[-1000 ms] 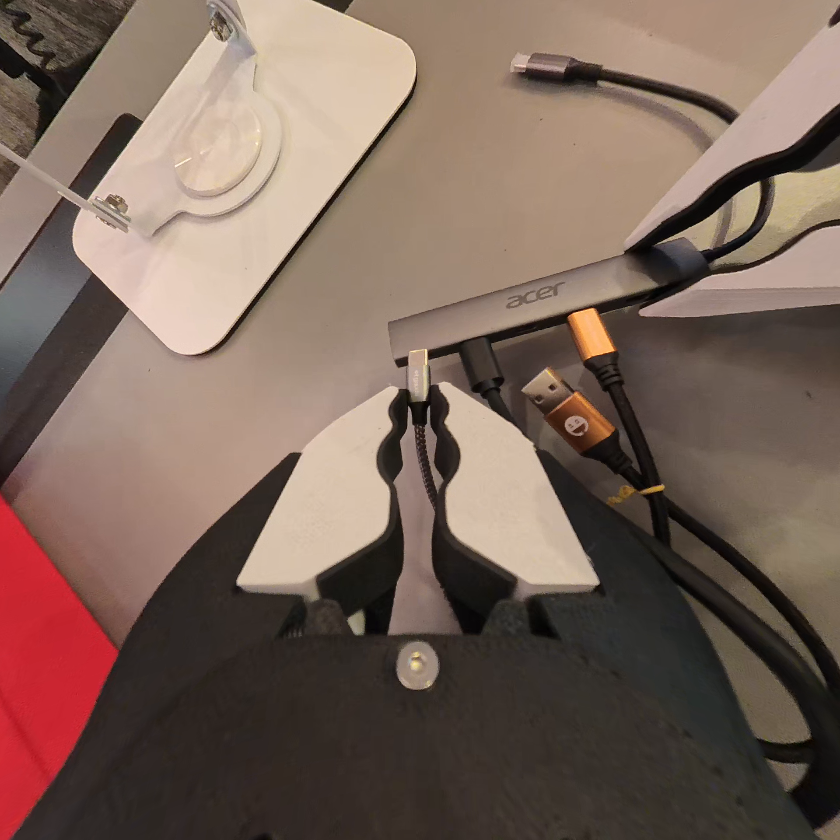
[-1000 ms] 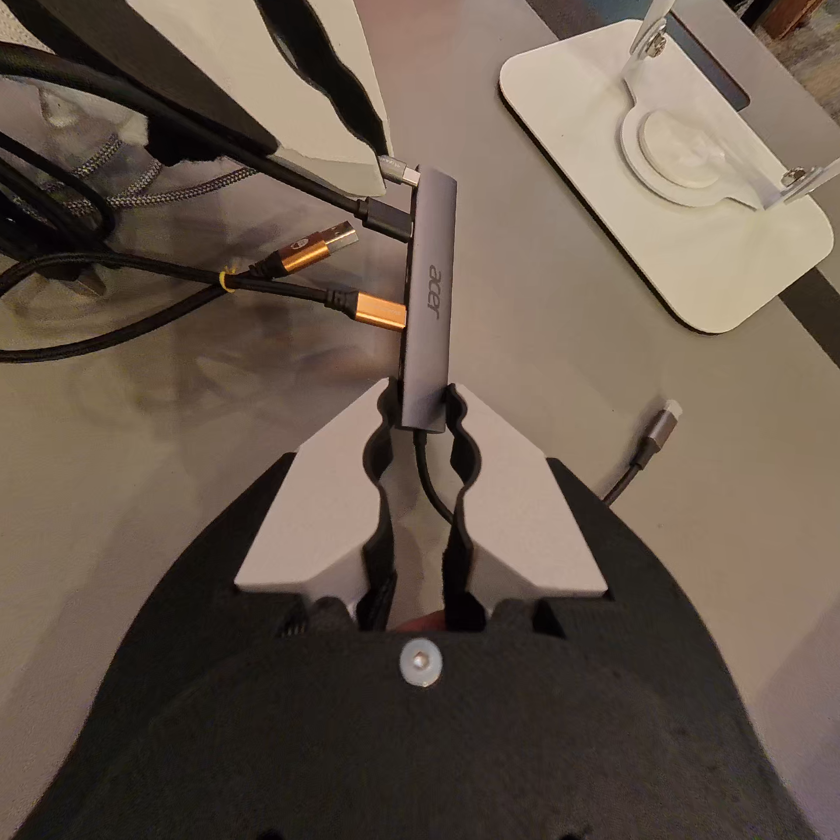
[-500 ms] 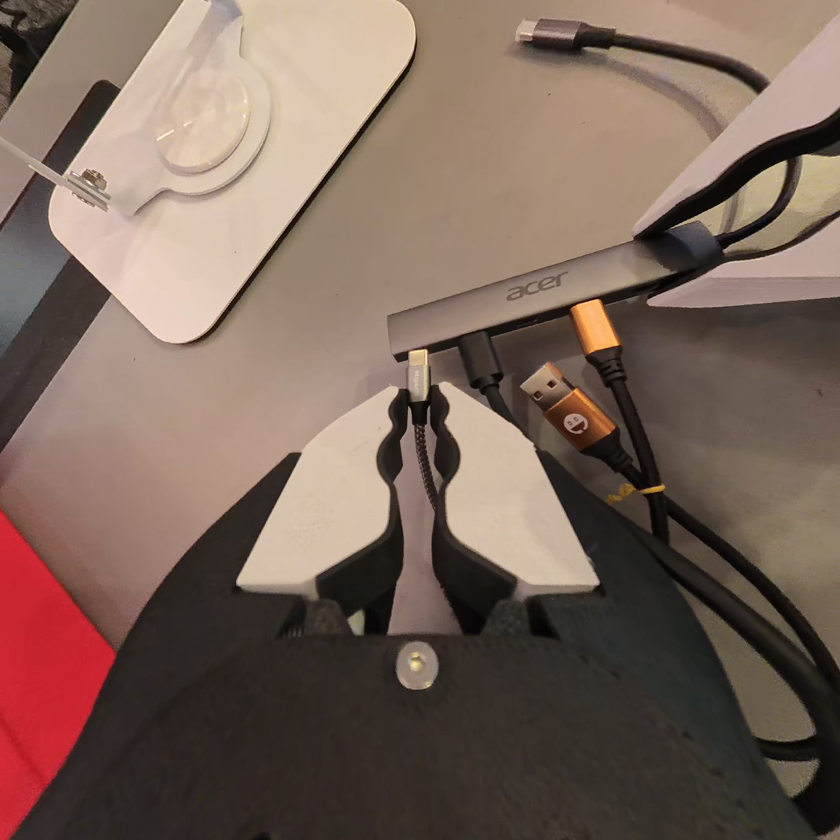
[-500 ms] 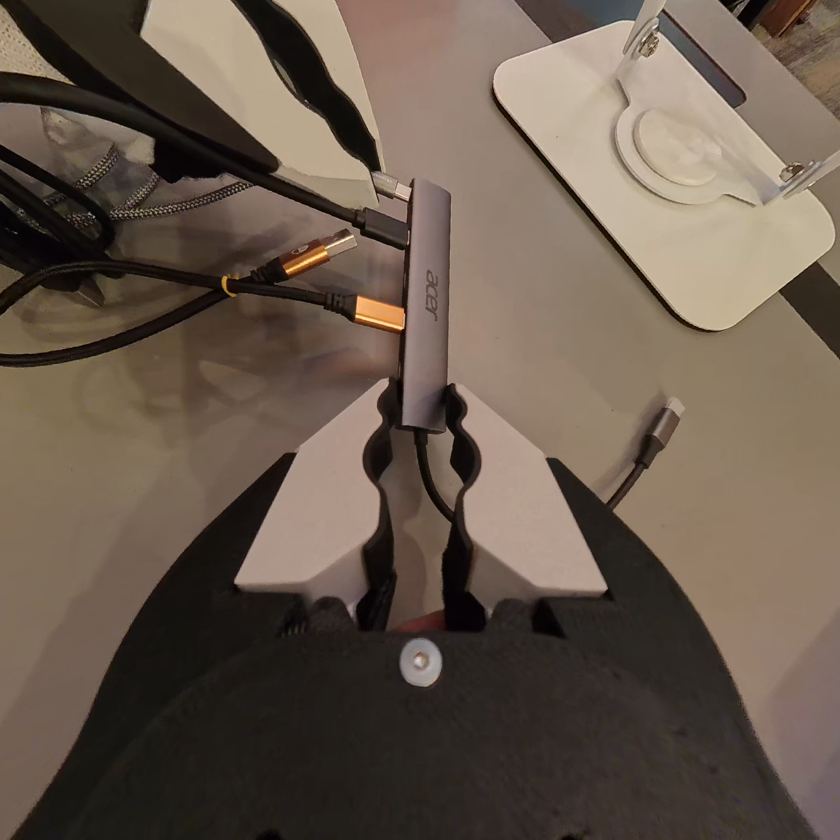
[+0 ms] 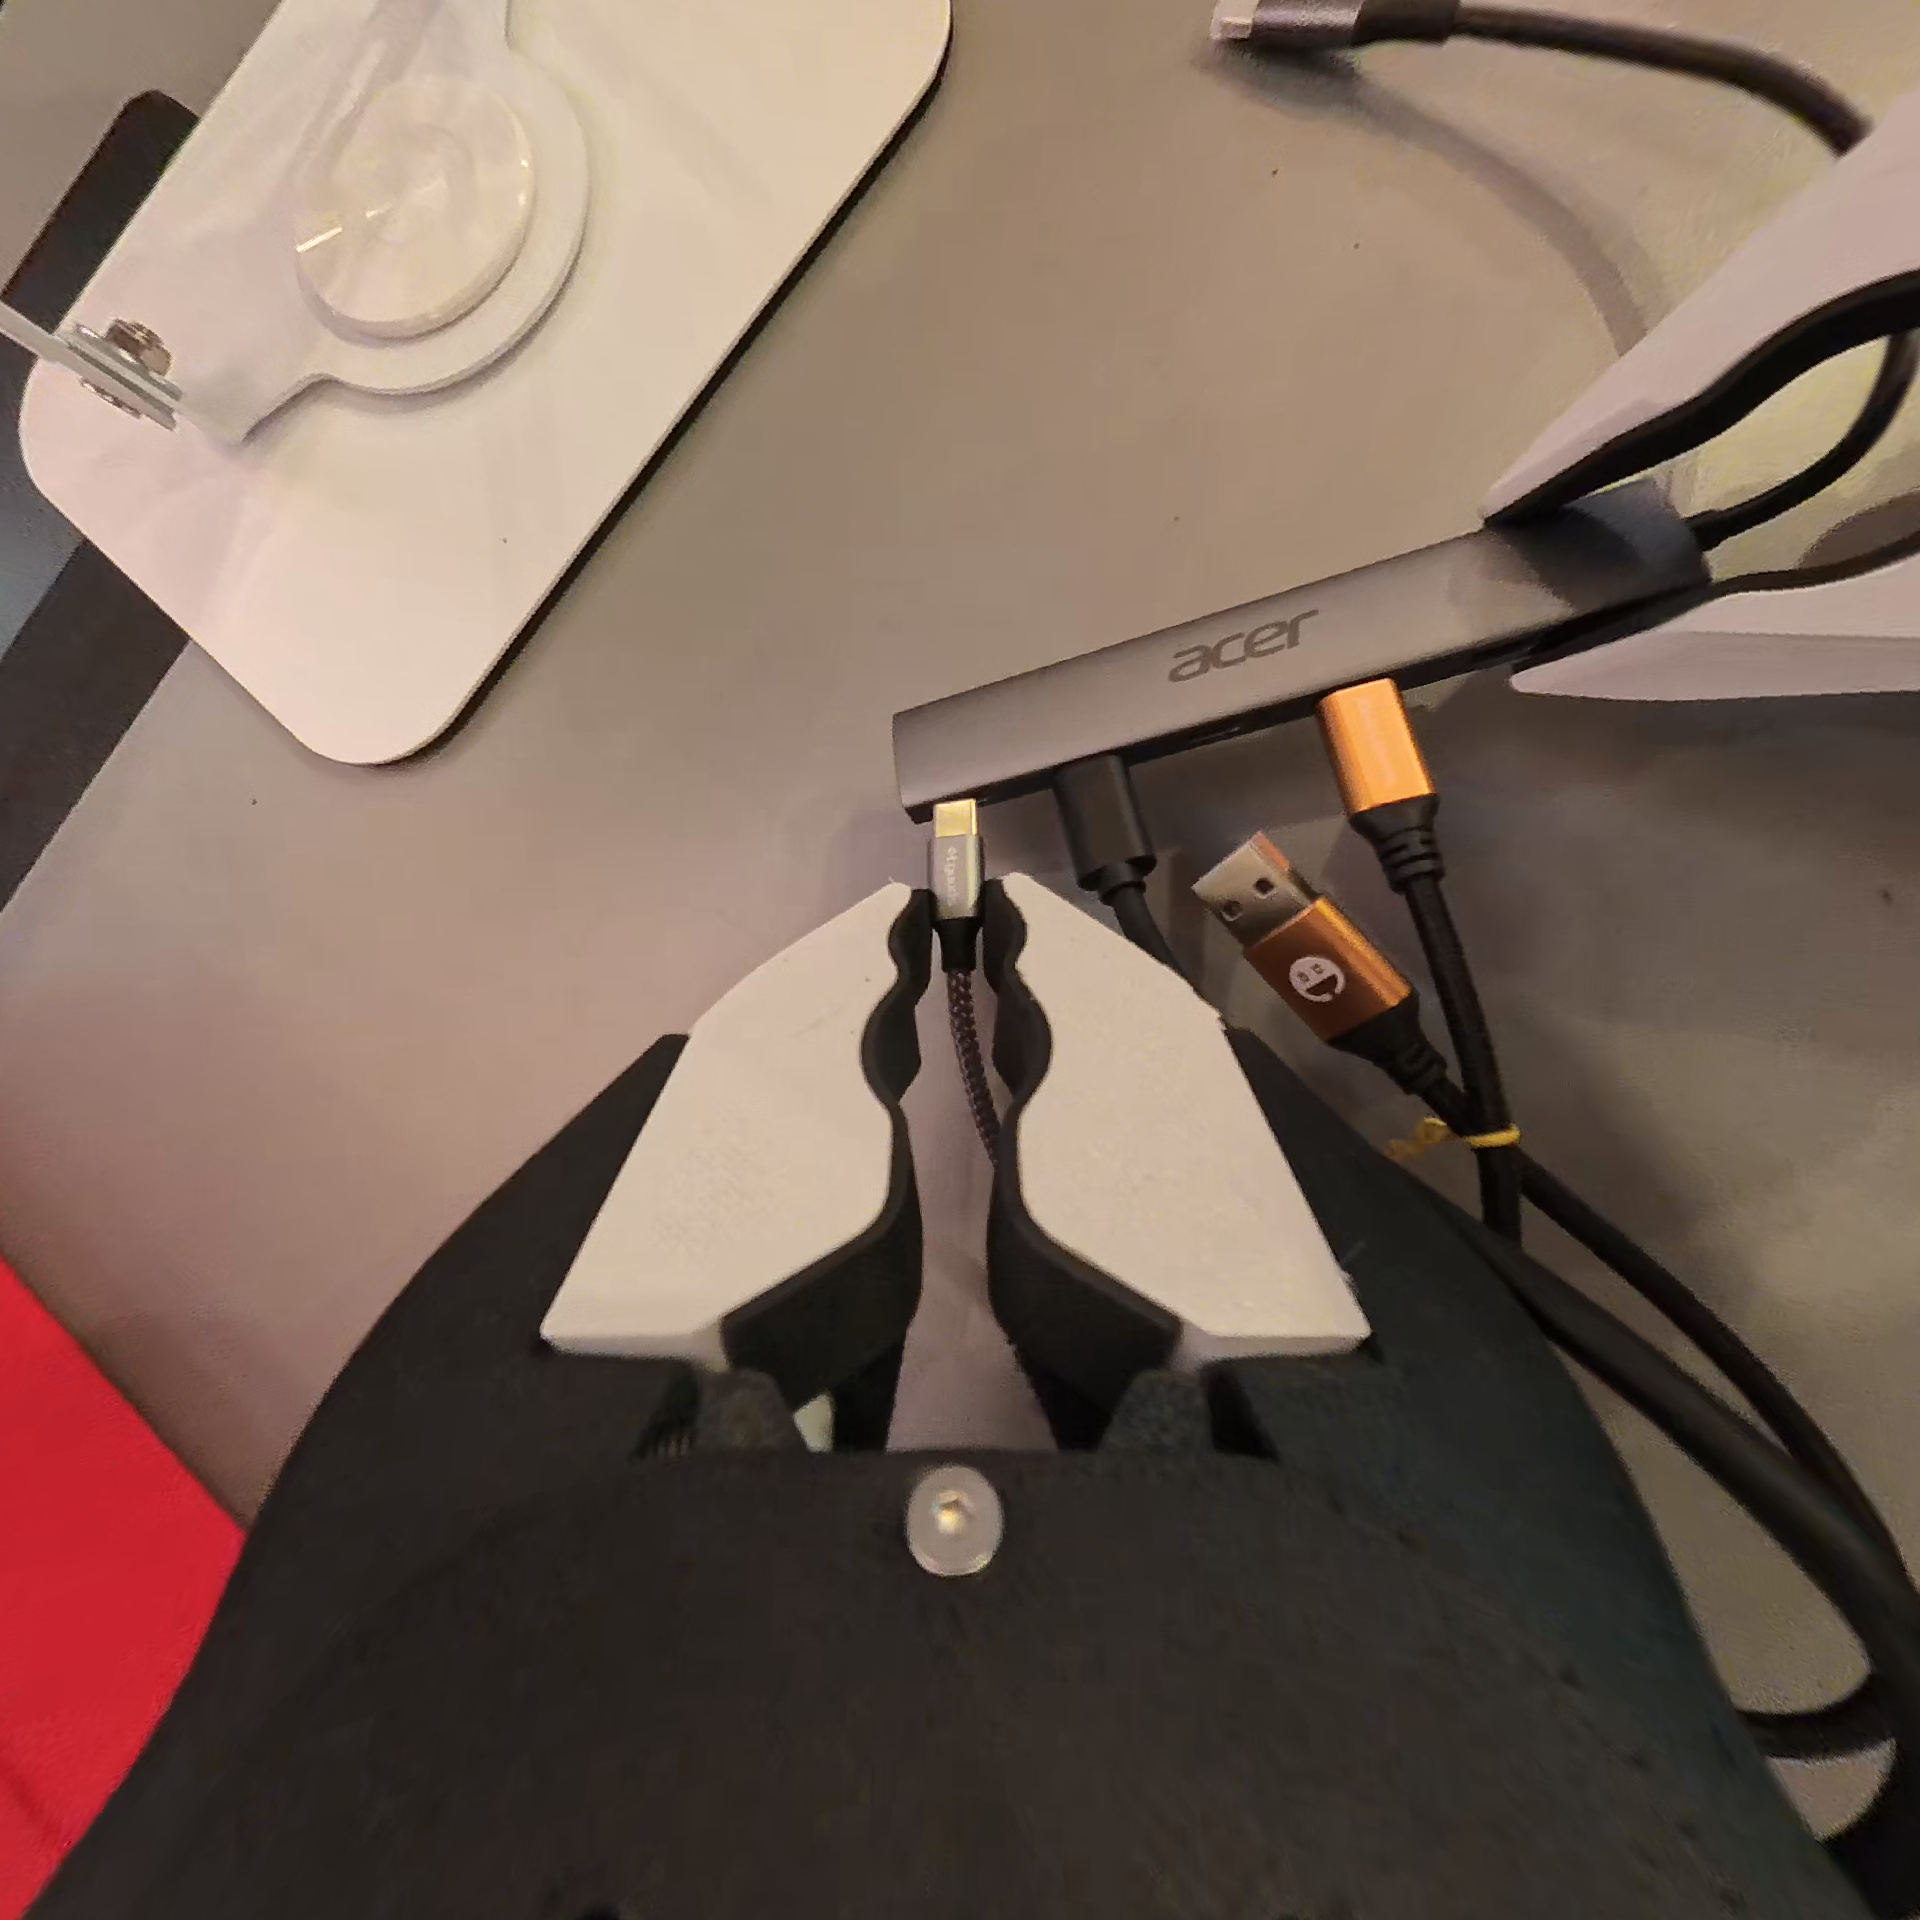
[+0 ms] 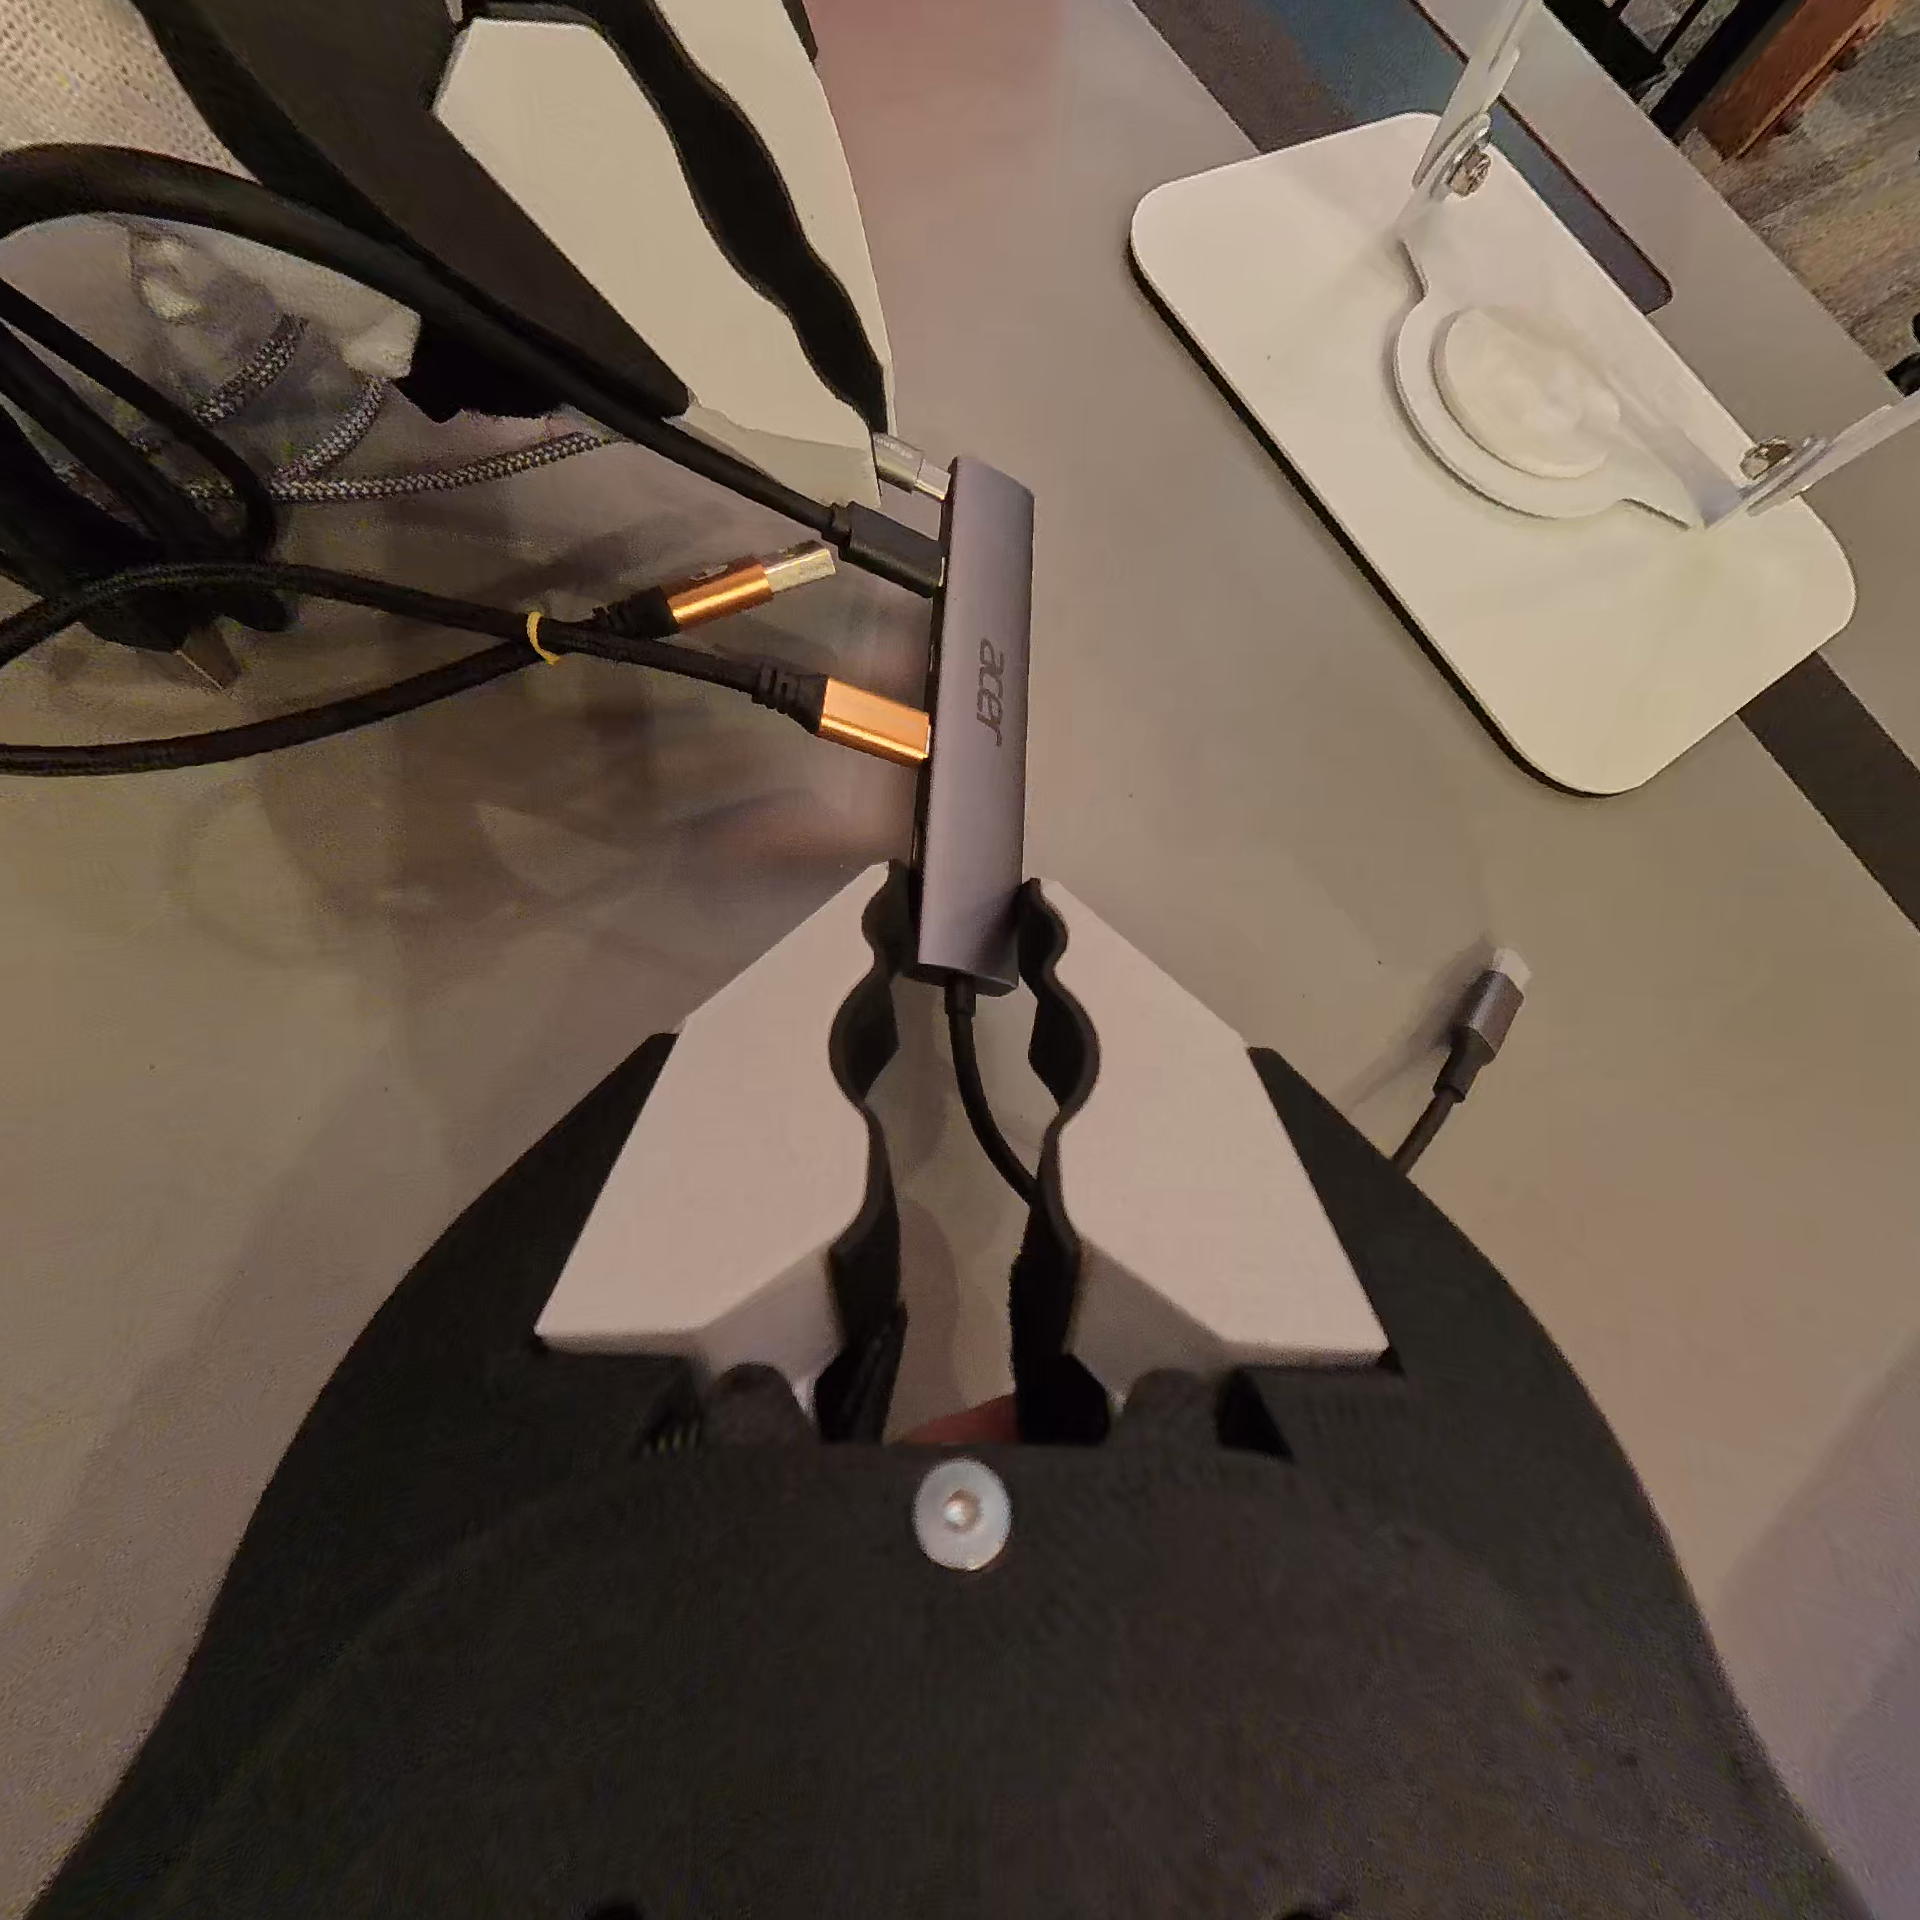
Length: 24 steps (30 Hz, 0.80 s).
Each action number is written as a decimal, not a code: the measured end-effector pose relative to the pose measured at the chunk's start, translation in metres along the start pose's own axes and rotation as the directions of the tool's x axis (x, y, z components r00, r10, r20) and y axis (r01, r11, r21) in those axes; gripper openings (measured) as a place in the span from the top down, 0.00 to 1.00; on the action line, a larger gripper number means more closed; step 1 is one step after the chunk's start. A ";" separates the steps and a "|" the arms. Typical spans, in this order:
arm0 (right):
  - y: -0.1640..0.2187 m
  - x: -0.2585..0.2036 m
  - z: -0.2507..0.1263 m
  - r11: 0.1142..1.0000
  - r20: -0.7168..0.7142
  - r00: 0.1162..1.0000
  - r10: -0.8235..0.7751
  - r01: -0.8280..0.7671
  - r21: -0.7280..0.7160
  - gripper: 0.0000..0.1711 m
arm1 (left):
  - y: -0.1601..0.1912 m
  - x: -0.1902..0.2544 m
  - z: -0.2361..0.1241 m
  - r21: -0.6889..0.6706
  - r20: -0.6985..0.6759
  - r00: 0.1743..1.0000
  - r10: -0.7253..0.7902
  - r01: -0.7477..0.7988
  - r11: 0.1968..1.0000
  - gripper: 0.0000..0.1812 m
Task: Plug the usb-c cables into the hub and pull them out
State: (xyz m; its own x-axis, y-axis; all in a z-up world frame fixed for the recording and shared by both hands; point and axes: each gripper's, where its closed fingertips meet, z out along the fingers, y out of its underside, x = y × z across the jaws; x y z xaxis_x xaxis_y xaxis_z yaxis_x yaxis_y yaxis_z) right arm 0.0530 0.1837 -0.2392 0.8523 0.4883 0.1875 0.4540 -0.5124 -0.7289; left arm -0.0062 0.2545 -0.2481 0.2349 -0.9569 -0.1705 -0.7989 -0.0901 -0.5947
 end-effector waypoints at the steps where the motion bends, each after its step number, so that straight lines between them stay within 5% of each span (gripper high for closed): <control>1: 0.000 0.000 0.000 1.000 0.000 1.000 -0.001 0.001 0.000 0.90 | 0.001 0.000 0.001 -0.007 -0.009 1.000 -0.002 0.001 1.000 0.95; 24: 0.001 -0.004 0.000 0.999 0.036 0.998 -0.044 0.043 0.026 0.90 | 0.006 0.007 0.009 -0.014 -0.161 0.985 -0.067 0.066 0.998 0.95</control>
State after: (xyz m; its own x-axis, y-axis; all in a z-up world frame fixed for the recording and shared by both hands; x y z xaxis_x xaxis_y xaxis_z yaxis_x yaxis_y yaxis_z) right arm 0.0496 0.1814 -0.2407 0.8216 0.5354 0.1957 0.4833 -0.4722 -0.7372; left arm -0.0043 0.2497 -0.2598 0.1957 -0.9807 -0.0015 -0.7896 -0.1567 -0.5933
